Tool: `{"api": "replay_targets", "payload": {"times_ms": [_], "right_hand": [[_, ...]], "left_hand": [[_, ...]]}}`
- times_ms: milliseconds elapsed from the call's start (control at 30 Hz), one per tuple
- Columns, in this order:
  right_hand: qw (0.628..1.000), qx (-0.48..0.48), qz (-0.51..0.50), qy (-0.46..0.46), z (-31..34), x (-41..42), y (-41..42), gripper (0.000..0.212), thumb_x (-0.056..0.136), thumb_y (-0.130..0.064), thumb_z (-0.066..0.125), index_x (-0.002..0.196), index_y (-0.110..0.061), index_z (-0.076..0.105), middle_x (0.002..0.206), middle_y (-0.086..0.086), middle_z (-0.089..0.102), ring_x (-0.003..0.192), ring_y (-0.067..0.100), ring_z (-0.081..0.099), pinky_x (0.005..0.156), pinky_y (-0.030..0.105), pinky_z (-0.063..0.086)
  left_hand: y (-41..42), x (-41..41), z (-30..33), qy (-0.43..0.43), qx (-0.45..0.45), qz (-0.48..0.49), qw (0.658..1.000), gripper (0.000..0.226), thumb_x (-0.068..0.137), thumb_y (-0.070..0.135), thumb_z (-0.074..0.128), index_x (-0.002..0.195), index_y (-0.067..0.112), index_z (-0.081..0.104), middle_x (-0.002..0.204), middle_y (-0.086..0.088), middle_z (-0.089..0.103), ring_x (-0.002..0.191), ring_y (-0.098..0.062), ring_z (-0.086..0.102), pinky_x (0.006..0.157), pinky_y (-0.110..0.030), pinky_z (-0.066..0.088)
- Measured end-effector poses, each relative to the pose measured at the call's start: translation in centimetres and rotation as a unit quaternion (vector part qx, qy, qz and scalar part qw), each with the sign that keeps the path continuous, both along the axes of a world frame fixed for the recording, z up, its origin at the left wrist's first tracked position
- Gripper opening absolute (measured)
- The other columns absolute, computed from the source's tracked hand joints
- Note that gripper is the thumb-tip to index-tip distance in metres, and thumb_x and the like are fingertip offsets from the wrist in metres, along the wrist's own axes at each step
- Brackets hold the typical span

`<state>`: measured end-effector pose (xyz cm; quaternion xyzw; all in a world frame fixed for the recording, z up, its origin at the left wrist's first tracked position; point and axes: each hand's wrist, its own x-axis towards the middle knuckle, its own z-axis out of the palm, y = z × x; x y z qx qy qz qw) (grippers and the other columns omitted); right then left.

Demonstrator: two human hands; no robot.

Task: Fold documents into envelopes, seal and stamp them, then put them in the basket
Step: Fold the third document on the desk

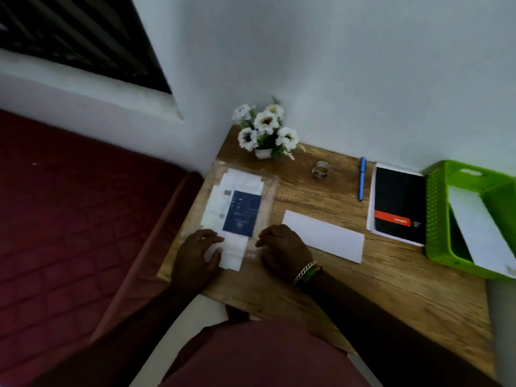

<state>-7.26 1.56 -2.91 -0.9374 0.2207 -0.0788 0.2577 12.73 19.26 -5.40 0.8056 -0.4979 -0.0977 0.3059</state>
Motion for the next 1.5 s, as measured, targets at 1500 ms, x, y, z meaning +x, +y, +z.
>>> {"api": "replay_targets", "payload": {"times_ms": [1500], "right_hand": [[0.994, 0.016, 0.055, 0.093, 0.9, 7.1, 6.1, 0.020, 0.094, -0.029, 0.059, 0.101, -0.013, 0.071, 0.121, 0.003, 0.060, 0.107, 0.020, 0.058, 0.093, 0.039, 0.051]], "left_hand": [[3.9, -0.3, 0.1, 0.106, -0.054, 0.128, 0.985, 0.039, 0.093, 0.032, 0.061, 0.126, 0.010, 0.063, 0.120, -0.006, 0.064, 0.111, -0.017, 0.058, 0.099, -0.035, 0.046]]}}
